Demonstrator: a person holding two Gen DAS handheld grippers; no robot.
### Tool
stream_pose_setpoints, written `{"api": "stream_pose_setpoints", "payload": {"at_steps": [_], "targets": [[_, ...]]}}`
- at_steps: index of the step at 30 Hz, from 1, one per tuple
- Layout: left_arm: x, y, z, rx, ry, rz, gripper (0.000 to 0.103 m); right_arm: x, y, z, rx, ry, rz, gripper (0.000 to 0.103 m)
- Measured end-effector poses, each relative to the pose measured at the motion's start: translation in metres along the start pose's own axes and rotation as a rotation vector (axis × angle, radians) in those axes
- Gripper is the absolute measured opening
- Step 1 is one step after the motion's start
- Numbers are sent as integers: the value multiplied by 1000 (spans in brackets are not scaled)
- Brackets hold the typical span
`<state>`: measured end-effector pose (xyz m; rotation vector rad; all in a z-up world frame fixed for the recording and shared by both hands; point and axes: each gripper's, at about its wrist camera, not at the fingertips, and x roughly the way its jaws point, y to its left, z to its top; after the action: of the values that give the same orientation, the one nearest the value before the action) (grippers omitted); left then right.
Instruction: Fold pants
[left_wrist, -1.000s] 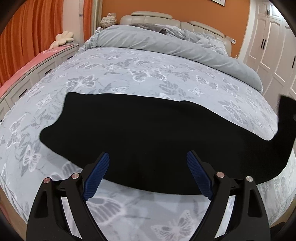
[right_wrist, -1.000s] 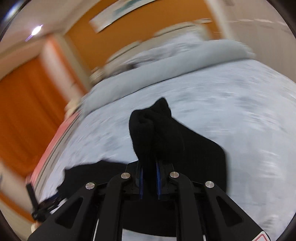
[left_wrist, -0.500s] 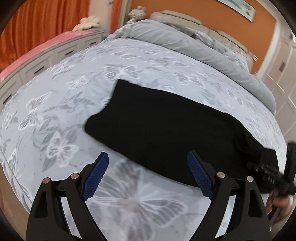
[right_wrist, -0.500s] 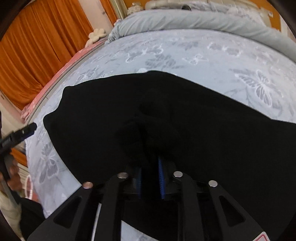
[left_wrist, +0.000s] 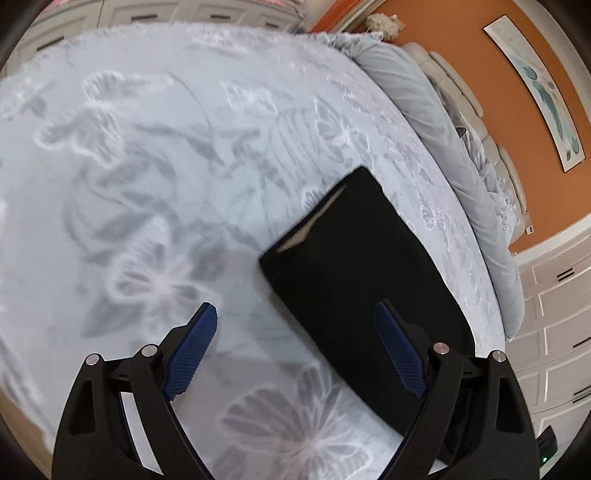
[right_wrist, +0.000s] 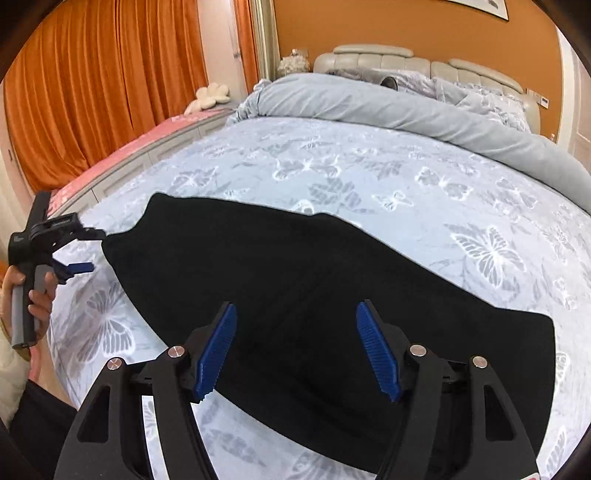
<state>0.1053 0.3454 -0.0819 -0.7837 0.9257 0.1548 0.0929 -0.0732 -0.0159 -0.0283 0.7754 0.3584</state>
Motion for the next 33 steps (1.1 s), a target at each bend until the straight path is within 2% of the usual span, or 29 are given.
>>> {"api": "stream_pose_setpoints", "payload": {"at_steps": [2, 7, 8, 9, 10, 11, 12, 15, 19, 27, 29, 33], "targets": [[19, -2, -1, -13, 31, 8, 85, 2, -1, 1, 12, 5, 4, 66], [27, -10, 2, 4, -32, 19, 86, 5, -6, -1, 35, 7, -12, 66], [27, -9, 2, -2, -42, 9, 79, 5, -9, -2, 41, 7, -19, 66], [28, -9, 3, -5, -52, 0, 68, 6, -13, -2, 60, 8, -29, 66], [31, -9, 4, 1, -45, -34, 38, 7, -17, -2, 81, 9, -35, 66], [38, -8, 7, -1, -17, -53, 18, 8, -20, -1, 98, 11, -37, 66], [44, -3, 8, -36, 14, -100, 17, 10, -27, -1, 135, 19, -35, 66], [41, 6, 11, -109, 10, -157, 14, 14, -42, -3, 205, 44, -36, 66], [22, -23, 14, -26, -49, -176, 13, 16, -63, -6, 290, 62, -59, 66], [-39, -140, 0, 172, -171, -360, 13, -5, -83, -6, 363, 7, -86, 66], [-50, -177, -15, 228, -186, -410, 13, -13, -88, -7, 369, -4, -91, 66], [-61, -239, -53, 356, -192, -431, 13, -34, -105, -10, 389, -36, -117, 66]]}}
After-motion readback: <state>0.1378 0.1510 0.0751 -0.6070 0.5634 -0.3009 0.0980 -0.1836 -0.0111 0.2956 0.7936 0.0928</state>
